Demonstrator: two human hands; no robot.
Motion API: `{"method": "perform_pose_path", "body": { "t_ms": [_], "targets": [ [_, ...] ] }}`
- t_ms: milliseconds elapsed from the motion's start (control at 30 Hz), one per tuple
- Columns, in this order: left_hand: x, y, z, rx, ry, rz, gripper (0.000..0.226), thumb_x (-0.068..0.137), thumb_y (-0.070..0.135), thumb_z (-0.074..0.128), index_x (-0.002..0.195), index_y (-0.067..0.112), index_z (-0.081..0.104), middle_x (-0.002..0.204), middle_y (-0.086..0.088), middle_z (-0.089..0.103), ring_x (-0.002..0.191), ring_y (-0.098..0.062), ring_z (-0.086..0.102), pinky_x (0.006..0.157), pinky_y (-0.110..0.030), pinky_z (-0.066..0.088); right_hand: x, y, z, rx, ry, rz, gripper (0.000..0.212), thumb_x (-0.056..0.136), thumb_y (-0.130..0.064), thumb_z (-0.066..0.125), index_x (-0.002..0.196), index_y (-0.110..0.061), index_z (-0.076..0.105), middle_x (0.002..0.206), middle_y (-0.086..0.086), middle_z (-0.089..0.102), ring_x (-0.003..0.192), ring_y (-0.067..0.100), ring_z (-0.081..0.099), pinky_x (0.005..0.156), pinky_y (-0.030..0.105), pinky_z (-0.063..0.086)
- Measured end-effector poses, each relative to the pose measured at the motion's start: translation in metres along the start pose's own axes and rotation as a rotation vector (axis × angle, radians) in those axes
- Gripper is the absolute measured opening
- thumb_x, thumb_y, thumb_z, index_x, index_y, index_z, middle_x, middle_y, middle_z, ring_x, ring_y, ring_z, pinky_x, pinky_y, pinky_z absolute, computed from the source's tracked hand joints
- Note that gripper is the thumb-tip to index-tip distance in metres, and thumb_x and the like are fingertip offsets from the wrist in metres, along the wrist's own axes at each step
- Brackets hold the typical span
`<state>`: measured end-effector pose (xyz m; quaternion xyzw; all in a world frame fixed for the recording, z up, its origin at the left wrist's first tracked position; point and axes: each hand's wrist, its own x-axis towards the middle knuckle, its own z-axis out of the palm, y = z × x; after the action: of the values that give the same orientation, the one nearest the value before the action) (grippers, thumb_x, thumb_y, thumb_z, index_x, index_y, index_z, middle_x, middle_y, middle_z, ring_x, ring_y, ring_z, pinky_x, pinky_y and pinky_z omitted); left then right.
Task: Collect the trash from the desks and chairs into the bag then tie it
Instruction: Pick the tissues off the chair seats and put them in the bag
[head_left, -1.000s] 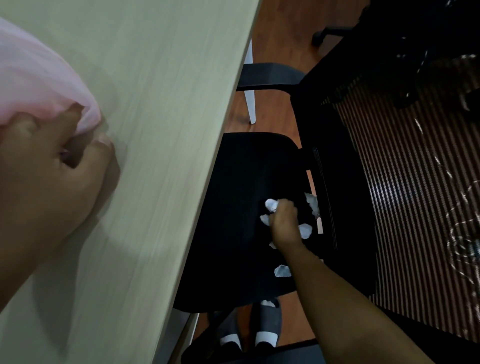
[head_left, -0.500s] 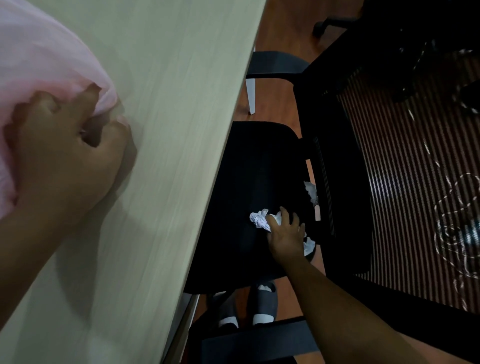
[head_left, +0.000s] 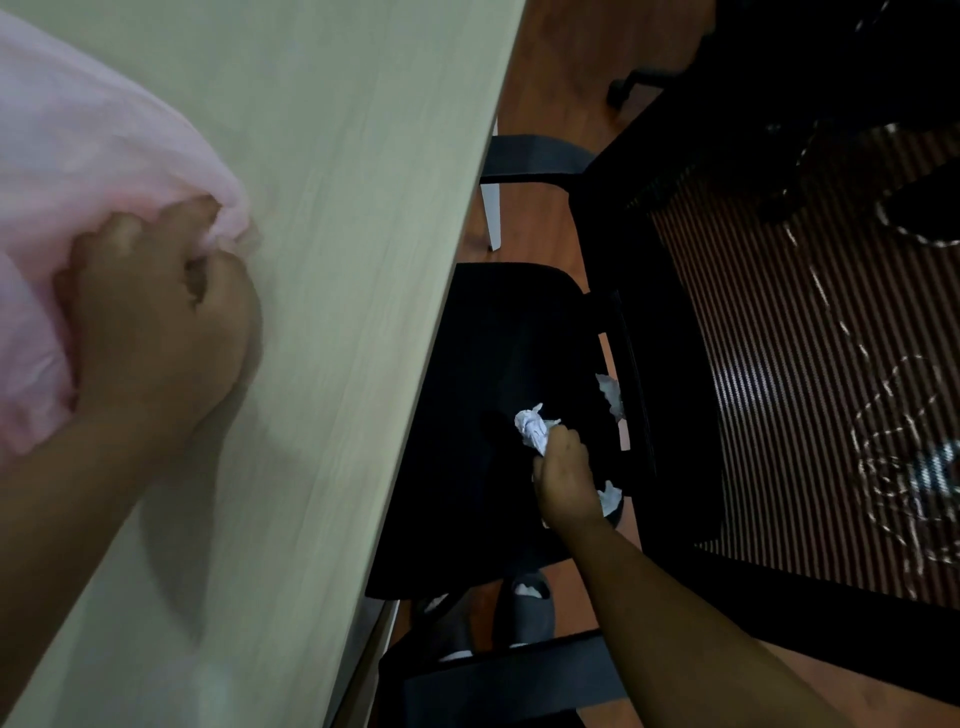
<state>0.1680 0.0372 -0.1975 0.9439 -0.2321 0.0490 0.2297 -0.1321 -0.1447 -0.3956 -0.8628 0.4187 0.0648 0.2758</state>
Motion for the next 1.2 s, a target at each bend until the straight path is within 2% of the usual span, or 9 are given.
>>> {"method": "perform_pose_path", "body": {
  "t_ms": [167, 300, 467, 600, 667, 767, 967, 1067, 1200],
  "targets": [
    [-0.012, 0.032, -0.015, 0.096, 0.041, -0.025, 0.021, 0.096, 0.02, 0.045, 0.105, 0.006, 0.058, 0.099, -0.028, 0.064, 0.092, -0.047, 0.059, 0.078, -0.051, 0.045, -0.017, -0.034, -0.065, 0.081, 0.093, -0.121, 0.016, 0.088, -0.003, 0.046, 0.104, -0.004, 0.049, 0.1, 0.008, 0.047, 0.086, 0.02, 0.045, 0.072, 0.031, 0.039],
    [-0.018, 0.05, -0.04, 0.037, -0.019, -0.078, 0.014, 0.098, 0.02, 0.044, 0.1, 0.01, 0.054, 0.094, -0.024, 0.064, 0.089, -0.045, 0.061, 0.076, -0.049, 0.045, -0.027, -0.057, -0.126, 0.122, 0.15, -0.177, 0.013, 0.086, -0.006, 0.043, 0.095, -0.015, 0.047, 0.091, 0.004, 0.051, 0.078, 0.021, 0.055, 0.065, 0.036, 0.051],
    [-0.024, 0.071, -0.106, -0.112, 0.021, -0.18, 0.013, 0.102, 0.022, 0.044, 0.101, 0.012, 0.052, 0.087, -0.024, 0.065, 0.083, -0.042, 0.062, 0.069, -0.044, 0.046, -0.041, -0.105, -0.194, 0.096, 0.181, -0.365, 0.014, 0.085, -0.003, 0.042, 0.084, -0.017, 0.04, 0.083, 0.001, 0.044, 0.069, 0.018, 0.047, 0.056, 0.028, 0.039],
    [-0.037, 0.067, -0.174, -0.224, 0.093, -0.233, 0.02, 0.104, 0.027, 0.045, 0.107, 0.01, 0.057, 0.089, -0.018, 0.067, 0.083, -0.039, 0.061, 0.07, -0.042, 0.049, -0.052, -0.191, -0.232, 0.224, 0.121, -0.595, 0.022, 0.09, -0.006, 0.041, 0.091, -0.022, 0.057, 0.09, -0.002, 0.057, 0.087, 0.001, 0.059, 0.076, 0.013, 0.042],
    [-0.044, 0.06, -0.206, -0.269, 0.113, -0.246, 0.022, 0.104, 0.029, 0.046, 0.1, 0.011, 0.058, 0.081, -0.011, 0.063, 0.075, -0.032, 0.057, 0.063, -0.036, 0.042, -0.055, -0.231, -0.229, 0.057, 0.117, -0.756, 0.029, 0.092, -0.013, 0.036, 0.107, -0.019, 0.06, 0.105, 0.002, 0.059, 0.1, 0.012, 0.059, 0.085, 0.023, 0.042],
    [-0.057, 0.045, -0.245, -0.305, 0.116, -0.271, 0.031, 0.104, 0.034, 0.047, 0.086, 0.01, 0.053, 0.065, -0.002, 0.049, 0.06, -0.021, 0.042, 0.054, -0.032, 0.034, -0.07, -0.287, -0.21, -0.067, 0.21, -0.865, 0.026, 0.088, -0.014, 0.034, 0.1, -0.003, 0.054, 0.092, 0.011, 0.049, 0.078, 0.026, 0.046, 0.066, 0.036, 0.039],
    [-0.093, 0.011, -0.295, -0.241, 0.095, -0.308, 0.033, 0.102, 0.035, 0.05, 0.08, 0.01, 0.054, 0.06, 0.0, 0.042, 0.057, -0.019, 0.037, 0.053, -0.03, 0.032, -0.091, -0.381, -0.187, -0.159, 0.325, -1.013, 0.026, 0.077, -0.018, 0.038, 0.097, -0.007, 0.052, 0.079, 0.01, 0.051, 0.064, 0.028, 0.047, 0.045, 0.03, 0.033],
    [-0.114, -0.01, -0.317, -0.181, 0.081, -0.339, 0.023, 0.101, 0.033, 0.052, 0.08, 0.024, 0.06, 0.062, 0.002, 0.053, 0.059, -0.017, 0.048, 0.055, -0.028, 0.038, -0.096, -0.41, -0.185, -0.145, 0.355, -1.034, 0.03, 0.079, -0.02, 0.038, 0.097, -0.005, 0.056, 0.079, 0.011, 0.053, 0.065, 0.029, 0.048, 0.05, 0.034, 0.038],
    [-0.135, -0.031, -0.339, -0.161, 0.101, -0.383, 0.016, 0.097, 0.03, 0.059, 0.083, 0.037, 0.062, 0.065, 0.011, 0.059, 0.062, -0.003, 0.054, 0.057, -0.022, 0.041, -0.11, -0.439, -0.186, -0.244, 0.224, -1.103, 0.03, 0.084, -0.018, 0.045, 0.109, -0.006, 0.057, 0.093, 0.014, 0.056, 0.081, 0.034, 0.052, 0.062, 0.036, 0.032]
  ]
}}
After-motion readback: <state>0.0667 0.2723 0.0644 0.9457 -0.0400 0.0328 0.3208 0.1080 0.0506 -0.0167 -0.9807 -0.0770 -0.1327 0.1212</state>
